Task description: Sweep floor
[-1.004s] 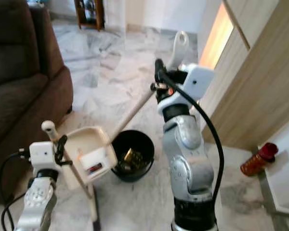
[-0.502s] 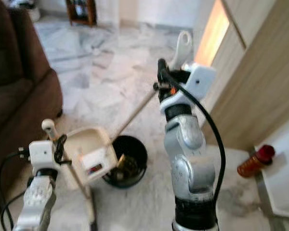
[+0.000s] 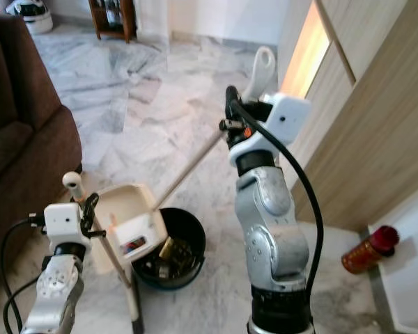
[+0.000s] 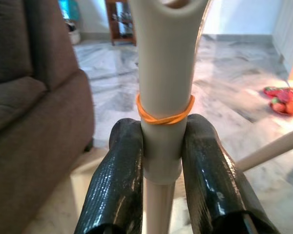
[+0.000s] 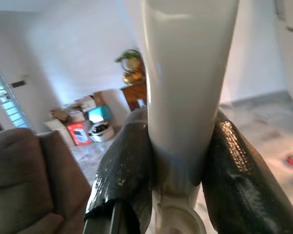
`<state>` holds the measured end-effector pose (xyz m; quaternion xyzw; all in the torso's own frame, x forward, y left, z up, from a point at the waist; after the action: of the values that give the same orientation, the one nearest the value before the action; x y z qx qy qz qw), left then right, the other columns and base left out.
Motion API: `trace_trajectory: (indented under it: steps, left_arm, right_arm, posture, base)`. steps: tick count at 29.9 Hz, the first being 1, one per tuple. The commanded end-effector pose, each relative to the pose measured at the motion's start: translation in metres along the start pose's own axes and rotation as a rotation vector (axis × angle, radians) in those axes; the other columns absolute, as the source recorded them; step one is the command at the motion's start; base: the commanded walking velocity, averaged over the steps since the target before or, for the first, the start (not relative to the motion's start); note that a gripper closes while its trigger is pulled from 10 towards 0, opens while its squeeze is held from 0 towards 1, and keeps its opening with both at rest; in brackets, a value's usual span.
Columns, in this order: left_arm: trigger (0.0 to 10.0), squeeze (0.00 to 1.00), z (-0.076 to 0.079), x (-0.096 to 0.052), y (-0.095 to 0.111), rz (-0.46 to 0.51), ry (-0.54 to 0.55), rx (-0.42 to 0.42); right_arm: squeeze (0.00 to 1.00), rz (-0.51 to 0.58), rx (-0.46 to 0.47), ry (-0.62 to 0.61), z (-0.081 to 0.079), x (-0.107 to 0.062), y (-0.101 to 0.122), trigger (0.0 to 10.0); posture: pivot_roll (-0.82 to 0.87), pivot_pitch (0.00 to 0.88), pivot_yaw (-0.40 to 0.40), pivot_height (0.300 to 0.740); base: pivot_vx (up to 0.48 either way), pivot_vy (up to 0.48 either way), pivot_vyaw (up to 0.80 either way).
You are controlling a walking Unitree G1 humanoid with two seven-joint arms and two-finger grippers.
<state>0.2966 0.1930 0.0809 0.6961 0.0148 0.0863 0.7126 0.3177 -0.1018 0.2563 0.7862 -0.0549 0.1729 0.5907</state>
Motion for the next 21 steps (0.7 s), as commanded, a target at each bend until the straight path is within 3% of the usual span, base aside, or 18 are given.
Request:
trace_trajectory:
  steps: [1, 6, 10, 21]
  left_arm:
    - [10.0, 0.00, -0.001, -0.001, 0.004, 0.020, -0.008, 0.001]
    - [10.0, 0.00, -0.001, -0.001, 0.004, 0.021, -0.010, 0.000]
    - [10.0, 0.00, 0.001, -0.001, 0.004, 0.023, -0.015, -0.002]
    - [10.0, 0.00, 0.003, -0.002, 0.003, 0.023, -0.020, -0.005]
  right_arm:
    - [0.00, 0.081, -0.028, 0.027, -0.006, 0.000, 0.018, 10.0]
    - [0.00, 0.085, -0.061, 0.049, -0.012, -0.001, 0.017, 10.0]
    - [0.00, 0.102, -0.152, 0.057, -0.014, -0.001, 0.018, 10.0]
    - [0.00, 0.161, -0.280, 0.082, -0.019, -0.004, 0.022, 10.0]
  posture:
    - [0.10, 0.106, -0.039, 0.740]
    - [0.10, 0.103, -0.038, 0.740]
    - [0.10, 0.101, -0.038, 0.740]
    - [0.09, 0.098, -0.041, 0.740]
  base:
    - [0.000, 0.000, 0.00]
    - [0.000, 0.000, 0.00]
    - [0.000, 0.000, 0.00]
    - [0.000, 0.000, 0.00]
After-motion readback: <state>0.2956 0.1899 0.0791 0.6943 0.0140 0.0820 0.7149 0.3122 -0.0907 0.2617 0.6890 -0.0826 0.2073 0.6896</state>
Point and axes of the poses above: a point about 5 cm out from each wrist's last joint towards the gripper, its own x axis pointing out of the wrist towards the gripper, its own y axis along the axis of the wrist's last joint, z = x × y, the point moved 2 cm from there along x, pointing out of the wrist towards the gripper, and after that the axes turned 6 degrees about -x, right-handed, at the moved point
